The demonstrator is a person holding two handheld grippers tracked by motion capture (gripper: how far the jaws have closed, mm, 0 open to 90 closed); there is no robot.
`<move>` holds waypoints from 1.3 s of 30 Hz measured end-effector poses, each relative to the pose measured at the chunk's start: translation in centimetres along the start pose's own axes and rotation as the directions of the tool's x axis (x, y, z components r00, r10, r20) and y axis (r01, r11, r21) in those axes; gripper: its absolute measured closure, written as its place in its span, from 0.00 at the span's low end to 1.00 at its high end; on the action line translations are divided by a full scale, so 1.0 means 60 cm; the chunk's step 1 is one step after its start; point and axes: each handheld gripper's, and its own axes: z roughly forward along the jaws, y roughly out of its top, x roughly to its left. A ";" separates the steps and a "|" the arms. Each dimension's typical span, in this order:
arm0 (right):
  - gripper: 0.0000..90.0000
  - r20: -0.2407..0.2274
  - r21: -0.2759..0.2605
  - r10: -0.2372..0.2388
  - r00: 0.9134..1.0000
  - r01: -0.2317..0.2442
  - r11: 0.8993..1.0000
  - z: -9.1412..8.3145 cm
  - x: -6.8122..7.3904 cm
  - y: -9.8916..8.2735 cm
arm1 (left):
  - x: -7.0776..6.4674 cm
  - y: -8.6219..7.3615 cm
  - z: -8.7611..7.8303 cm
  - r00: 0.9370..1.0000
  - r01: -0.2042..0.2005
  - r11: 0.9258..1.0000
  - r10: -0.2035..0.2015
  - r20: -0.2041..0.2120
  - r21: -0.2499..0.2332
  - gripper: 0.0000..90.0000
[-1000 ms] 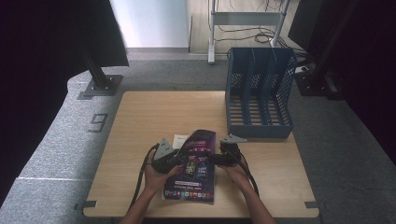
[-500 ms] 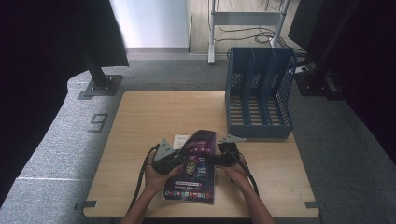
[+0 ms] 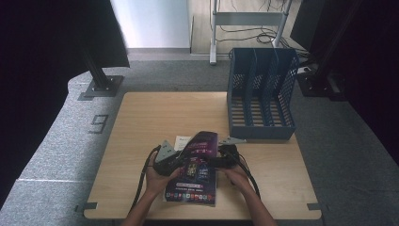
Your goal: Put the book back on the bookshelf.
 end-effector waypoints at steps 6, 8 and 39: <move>0.24 0.007 0.004 0.002 1.000 -0.002 1.000 -0.003 0.000 0.000 | 0.002 -0.002 0.000 1.000 0.009 1.000 -0.009 0.001 0.004 0.97; 0.26 0.007 0.005 0.004 1.000 -0.004 1.000 -0.004 -0.001 0.001 | 0.005 -0.004 0.001 1.000 0.015 1.000 -0.015 0.002 0.005 0.97; 0.37 0.013 -0.001 -0.010 1.000 0.010 1.000 0.003 0.003 0.001 | 0.070 -0.063 0.054 0.986 0.167 0.975 -0.168 -0.006 0.145 0.97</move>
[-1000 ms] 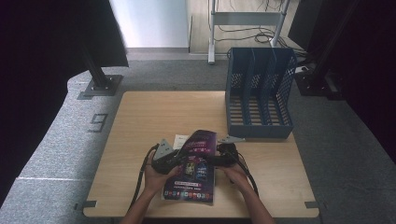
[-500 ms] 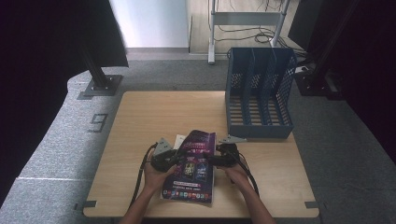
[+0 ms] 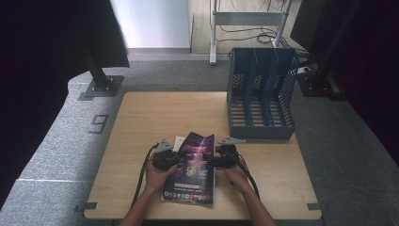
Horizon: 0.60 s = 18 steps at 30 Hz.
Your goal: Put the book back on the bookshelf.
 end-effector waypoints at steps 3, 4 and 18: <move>0.36 0.002 0.003 0.001 1.000 -0.001 1.000 0.006 0.000 0.000 | 0.003 -0.002 0.006 1.000 0.005 1.000 -0.005 -0.007 0.016 0.97; 0.36 0.001 0.006 0.001 1.000 -0.001 1.000 0.008 -0.001 0.000 | 0.005 -0.004 0.008 1.000 0.008 1.000 -0.008 -0.008 0.023 0.97; 0.35 0.028 0.064 0.010 1.000 -0.012 0.998 0.050 0.002 0.006 | 0.016 -0.010 0.019 1.000 0.024 0.998 -0.023 -0.014 0.057 0.97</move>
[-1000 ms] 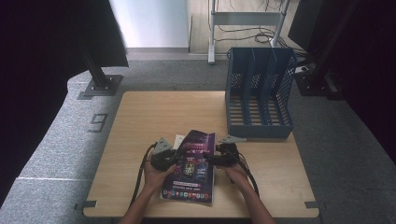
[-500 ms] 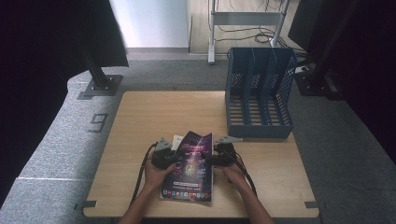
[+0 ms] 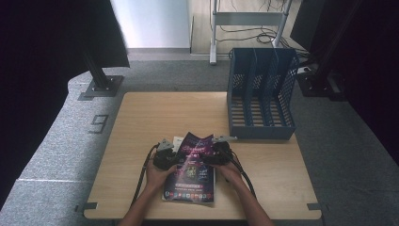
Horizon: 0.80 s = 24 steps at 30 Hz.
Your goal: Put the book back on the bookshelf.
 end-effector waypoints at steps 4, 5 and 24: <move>0.36 -0.009 0.010 0.011 1.000 -0.011 1.000 0.010 -0.005 0.000 | 0.000 0.000 0.001 1.000 -0.001 1.000 0.001 0.000 0.001 0.97; 0.36 -0.012 0.013 0.013 1.000 -0.013 1.000 0.011 -0.006 0.000 | 0.000 0.000 0.000 1.000 -0.001 1.000 0.001 0.001 0.001 0.97; 0.45 0.006 0.039 0.014 1.000 -0.015 0.999 0.027 -0.025 0.022 | 0.002 0.000 0.001 1.000 0.005 1.000 -0.005 0.004 0.000 0.97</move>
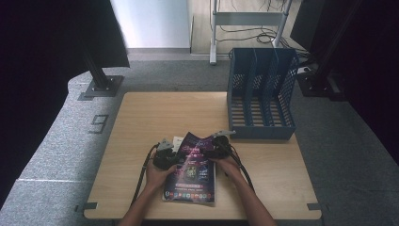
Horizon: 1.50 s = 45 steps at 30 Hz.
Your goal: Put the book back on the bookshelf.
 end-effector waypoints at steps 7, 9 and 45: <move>0.50 -0.011 0.018 0.003 1.000 -0.003 1.000 0.003 -0.006 0.008 | 0.001 0.000 -0.001 1.000 0.001 1.000 -0.001 -0.003 0.000 0.97; 0.52 -0.015 0.014 0.008 1.000 -0.008 1.000 0.004 -0.008 0.008 | 0.001 0.000 -0.001 1.000 0.002 1.000 -0.002 -0.003 0.000 0.97; 0.77 -0.056 -0.174 -0.076 0.996 0.065 0.983 -0.121 0.021 0.025 | -0.029 0.035 -0.066 0.997 -0.035 0.985 0.045 0.057 -0.168 0.96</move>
